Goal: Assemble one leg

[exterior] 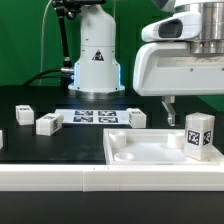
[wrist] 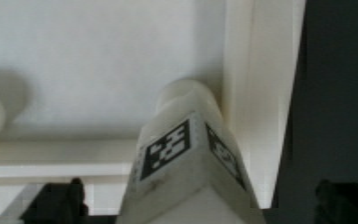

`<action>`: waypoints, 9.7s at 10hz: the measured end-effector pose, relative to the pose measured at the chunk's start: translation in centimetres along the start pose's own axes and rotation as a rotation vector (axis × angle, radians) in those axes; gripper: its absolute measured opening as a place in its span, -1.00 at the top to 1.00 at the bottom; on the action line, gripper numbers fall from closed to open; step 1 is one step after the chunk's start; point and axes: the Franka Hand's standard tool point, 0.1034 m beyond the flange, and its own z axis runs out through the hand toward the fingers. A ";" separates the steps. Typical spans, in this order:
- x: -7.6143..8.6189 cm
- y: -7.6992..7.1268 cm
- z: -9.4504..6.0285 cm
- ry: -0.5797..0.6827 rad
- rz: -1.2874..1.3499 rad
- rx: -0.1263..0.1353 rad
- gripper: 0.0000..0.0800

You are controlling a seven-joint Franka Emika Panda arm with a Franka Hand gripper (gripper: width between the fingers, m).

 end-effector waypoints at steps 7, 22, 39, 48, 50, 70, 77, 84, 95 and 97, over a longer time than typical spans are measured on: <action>0.1 0.5 0.0 0.000 -0.360 -0.011 -0.34; 0.0 0.1 0.2 0.024 0.571 0.014 0.27; 0.1 -0.1 0.2 0.024 0.054 -0.003 -0.62; 0.5 0.4 0.2 0.010 -0.575 -0.060 -0.40; 0.5 0.4 0.2 0.010 -0.573 -0.060 -0.06; 0.6 0.3 0.2 0.037 0.846 0.026 0.26; 0.4 -0.1 0.2 0.005 1.331 0.054 0.20; 0.4 0.0 0.4 0.020 0.809 0.048 -0.62; 0.6 -0.2 0.3 0.041 -0.085 -0.021 -0.62; 0.6 0.1 0.4 0.041 -0.183 -0.029 -0.62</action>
Offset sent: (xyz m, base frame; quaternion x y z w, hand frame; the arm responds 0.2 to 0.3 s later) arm -0.0014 0.0038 -0.0002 -0.0005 -0.0005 -0.1869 0.9824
